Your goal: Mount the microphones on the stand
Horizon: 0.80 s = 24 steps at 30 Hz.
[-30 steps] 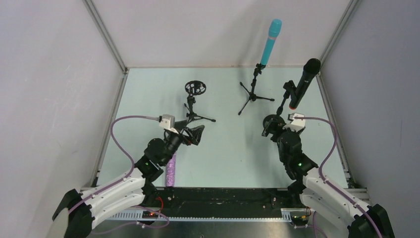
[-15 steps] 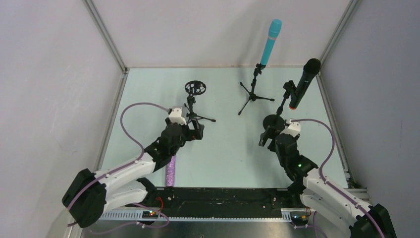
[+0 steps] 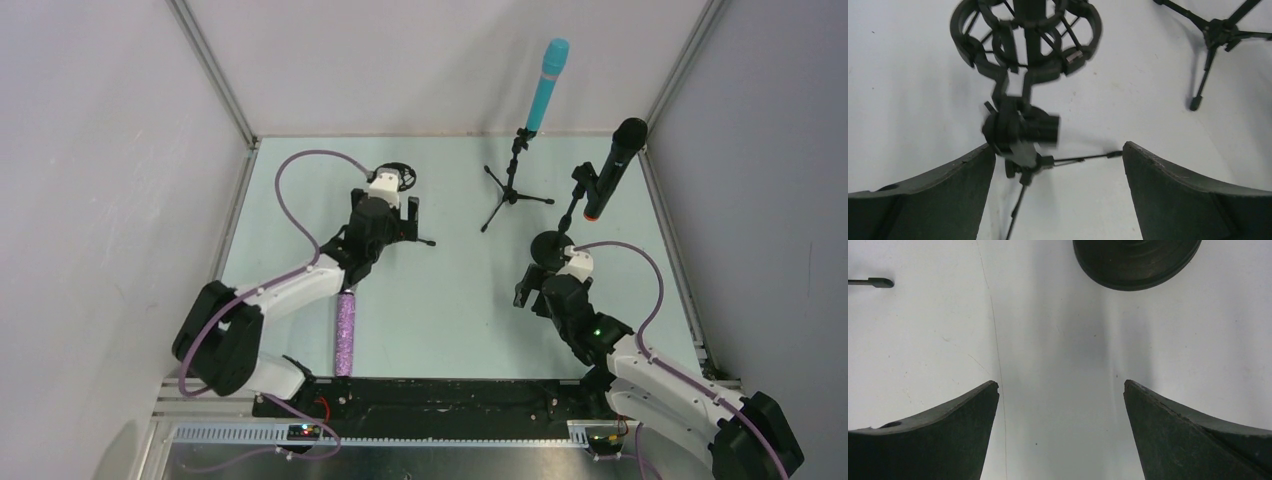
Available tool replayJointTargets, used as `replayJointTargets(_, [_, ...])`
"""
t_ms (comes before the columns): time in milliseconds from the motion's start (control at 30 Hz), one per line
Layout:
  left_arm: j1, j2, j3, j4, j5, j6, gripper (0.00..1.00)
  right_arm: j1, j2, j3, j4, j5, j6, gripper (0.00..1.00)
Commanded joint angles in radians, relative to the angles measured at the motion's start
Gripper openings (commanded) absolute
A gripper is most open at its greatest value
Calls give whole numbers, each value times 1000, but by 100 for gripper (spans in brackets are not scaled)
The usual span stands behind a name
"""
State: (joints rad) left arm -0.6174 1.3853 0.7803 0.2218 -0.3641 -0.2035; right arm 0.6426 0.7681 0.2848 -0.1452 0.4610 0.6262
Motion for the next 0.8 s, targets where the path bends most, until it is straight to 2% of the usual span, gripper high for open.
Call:
replayJointTargets(0, [70, 67, 87, 16, 106, 120, 95, 13, 1, 32, 2, 22, 17, 99])
replayJointTargets(67, [104, 102, 112, 19, 219, 132, 86, 14, -1, 30, 3, 28, 11, 100])
replayJointTargets(133, [131, 134, 136, 19, 362, 150, 81, 15, -2, 28, 5, 32, 6, 99])
replayJointTargets(167, [141, 154, 147, 21, 430, 154, 81, 15, -2, 28, 7, 33, 4, 100])
replayJointTargets(233, [144, 176, 157, 27, 473, 157, 81, 15, -1, 29, 10, 34, 2, 99])
replayJointTargets(367, [144, 180, 140, 48, 514, 173, 79, 17, -5, 28, 12, 36, -7, 99])
replayJointTargets(400, [145, 177, 135, 51, 521, 174, 74, 16, -6, 28, 10, 38, -8, 99])
replayJointTargets(500, [144, 171, 114, 65, 575, 169, 50, 17, -7, 29, 13, 44, -14, 100])
replayJointTargets(567, [142, 170, 106, 71, 593, 143, 44, 17, -7, 29, 18, 44, -19, 100])
replayJointTargets(767, [79, 146, 66, 84, 573, 67, 40, 19, -9, 28, 31, 45, -31, 99])
